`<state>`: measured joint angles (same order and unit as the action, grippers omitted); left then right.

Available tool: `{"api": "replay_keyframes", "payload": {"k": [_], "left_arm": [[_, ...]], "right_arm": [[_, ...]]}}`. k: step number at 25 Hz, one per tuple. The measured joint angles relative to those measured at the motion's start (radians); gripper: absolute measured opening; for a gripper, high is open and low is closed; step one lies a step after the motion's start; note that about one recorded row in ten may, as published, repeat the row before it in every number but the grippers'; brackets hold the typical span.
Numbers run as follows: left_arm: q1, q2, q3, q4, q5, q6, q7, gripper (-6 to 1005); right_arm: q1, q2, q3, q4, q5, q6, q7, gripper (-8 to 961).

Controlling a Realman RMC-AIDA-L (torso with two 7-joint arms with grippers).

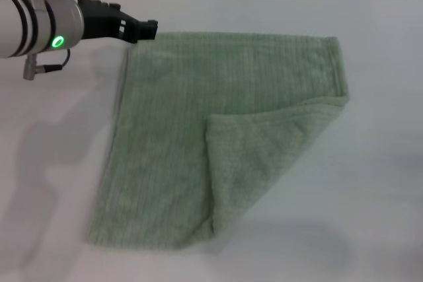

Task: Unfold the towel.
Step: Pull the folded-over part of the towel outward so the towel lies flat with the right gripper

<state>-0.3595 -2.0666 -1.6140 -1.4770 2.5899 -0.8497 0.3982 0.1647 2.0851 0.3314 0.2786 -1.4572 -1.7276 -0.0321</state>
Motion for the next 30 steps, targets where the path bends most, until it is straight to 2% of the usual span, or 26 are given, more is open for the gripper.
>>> {"api": "replay_keyframes", "payload": {"k": [5,6,9,12,14,17,19,22,23,25,26,27,28,29,30], "left_arm": [[-0.012,0.000,0.000,0.024,-0.003,0.000,-0.001,661],[-0.028,0.001,0.005,0.073,-0.005,0.004,0.004,660],[-0.039,0.000,0.014,0.122,-0.005,0.042,0.006,659],[-0.039,0.000,0.014,0.122,-0.005,0.042,0.006,565],[-0.067,0.001,0.029,0.166,-0.001,0.045,0.029,502],[-0.067,0.001,0.029,0.166,-0.001,0.045,0.029,338],[-0.073,0.000,0.062,0.175,0.003,0.043,0.048,228],[-0.079,0.000,0.063,0.183,0.005,0.036,0.048,-2],[-0.083,0.000,0.063,0.188,0.005,0.034,0.047,-2],[-0.097,0.001,0.062,0.212,0.005,0.027,0.042,-2],[-0.108,0.001,0.059,0.234,0.007,0.023,0.040,-2],[-0.108,0.001,0.059,0.234,0.007,0.023,0.040,-2],[-0.110,0.001,0.057,0.240,0.007,0.022,0.039,-2],[-0.112,0.001,0.056,0.244,0.008,0.022,0.039,-2],[-0.112,0.001,0.056,0.244,0.008,0.022,0.039,-2]], "right_arm": [[-0.001,0.000,-0.004,-0.001,0.000,0.001,0.000,802],[-0.003,0.000,-0.004,0.001,0.000,0.001,0.000,802],[-0.003,0.000,-0.006,0.001,0.000,0.001,0.001,802],[-0.003,0.000,-0.018,0.001,0.000,0.001,0.001,802],[-0.001,-0.001,-0.027,0.003,0.000,0.001,0.002,802],[0.000,0.000,-0.035,0.005,0.000,-0.011,0.002,802],[0.007,-0.001,-0.076,0.011,-0.013,-0.040,0.002,802],[0.018,-0.005,-0.112,0.020,-0.049,-0.061,-0.005,802],[0.025,-0.009,-0.123,0.033,-0.081,-0.067,-0.013,802],[0.041,-0.021,-0.134,0.071,-0.149,-0.062,-0.025,802],[0.058,-0.050,-0.136,0.135,-0.222,-0.026,-0.031,802],[0.058,-0.050,-0.136,0.135,-0.222,-0.026,-0.031,802],[0.064,-0.071,-0.136,0.172,-0.252,0.000,-0.033,802],[0.080,-0.117,-0.136,0.263,-0.310,0.063,-0.043,802],[0.080,-0.117,-0.136,0.263,-0.310,0.063,-0.043,802]]}}
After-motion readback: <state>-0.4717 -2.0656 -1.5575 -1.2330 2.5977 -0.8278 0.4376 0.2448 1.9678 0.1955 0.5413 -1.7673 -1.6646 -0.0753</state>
